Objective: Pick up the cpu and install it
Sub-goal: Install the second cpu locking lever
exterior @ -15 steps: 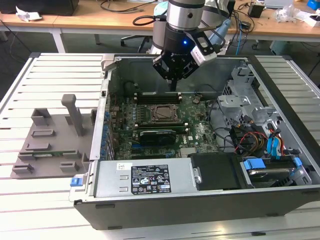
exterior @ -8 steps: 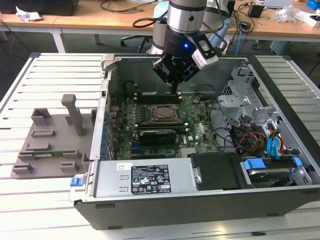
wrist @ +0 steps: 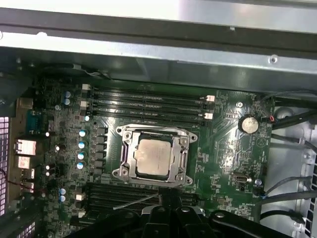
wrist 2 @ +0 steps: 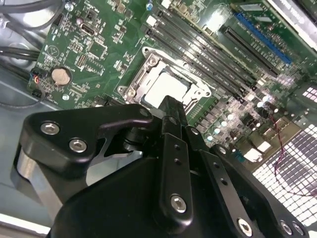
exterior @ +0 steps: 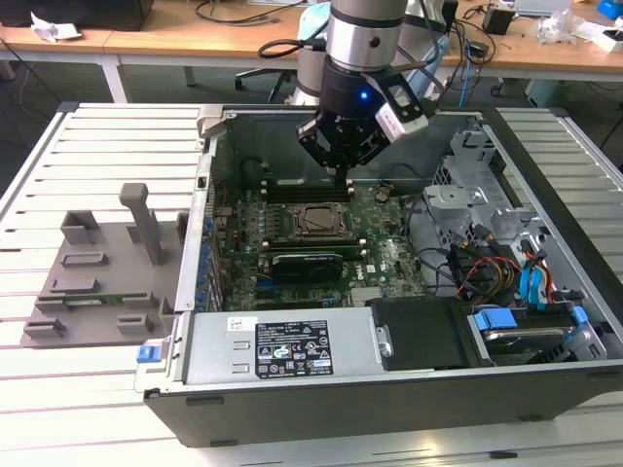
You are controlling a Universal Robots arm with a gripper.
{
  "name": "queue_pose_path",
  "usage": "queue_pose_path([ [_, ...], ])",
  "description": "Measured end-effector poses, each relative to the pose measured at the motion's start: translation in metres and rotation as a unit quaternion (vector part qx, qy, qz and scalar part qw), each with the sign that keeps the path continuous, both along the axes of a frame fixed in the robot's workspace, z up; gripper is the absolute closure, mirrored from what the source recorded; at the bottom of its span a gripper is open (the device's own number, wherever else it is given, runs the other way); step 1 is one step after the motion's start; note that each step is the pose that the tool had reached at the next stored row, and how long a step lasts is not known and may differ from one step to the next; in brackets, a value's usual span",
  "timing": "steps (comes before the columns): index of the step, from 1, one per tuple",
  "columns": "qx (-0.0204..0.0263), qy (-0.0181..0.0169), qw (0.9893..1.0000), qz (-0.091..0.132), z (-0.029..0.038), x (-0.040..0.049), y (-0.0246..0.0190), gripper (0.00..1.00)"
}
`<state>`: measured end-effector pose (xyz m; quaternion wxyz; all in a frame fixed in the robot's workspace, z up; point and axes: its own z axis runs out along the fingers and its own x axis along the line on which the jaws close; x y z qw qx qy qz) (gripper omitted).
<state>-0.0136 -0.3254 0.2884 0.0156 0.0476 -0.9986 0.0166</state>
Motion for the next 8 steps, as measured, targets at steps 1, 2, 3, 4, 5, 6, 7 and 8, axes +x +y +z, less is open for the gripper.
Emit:
queue_pose_path([
  [1, 0.0064, 0.0, 1.0, 0.0, -0.0002, 0.0, -0.002, 0.89],
  [2, 0.0145, 0.0, 0.9999, 0.0, -0.0003, -0.0001, -0.0046, 0.89],
  [3, 0.0259, 0.0, 0.9997, 0.0, -0.0005, -0.0003, -0.008, 0.89],
  [4, 0.0312, 0.0, 0.9995, 0.0, -0.0006, -0.0004, -0.0102, 0.89],
  [5, 0.0352, 0.0, 0.9994, 0.0, -0.0008, -0.0004, -0.0126, 0.89],
  [6, 0.0385, 0.0, 0.9993, 0.0, -0.0008, -0.0005, -0.0154, 0.89],
  [7, 0.0411, 0.0, 0.9992, 0.0, -0.0009, -0.0006, -0.0185, 0.89],
  [8, 0.0429, 0.0, 0.9991, 0.0, -0.0011, -0.0006, -0.0217, 0.89],
])
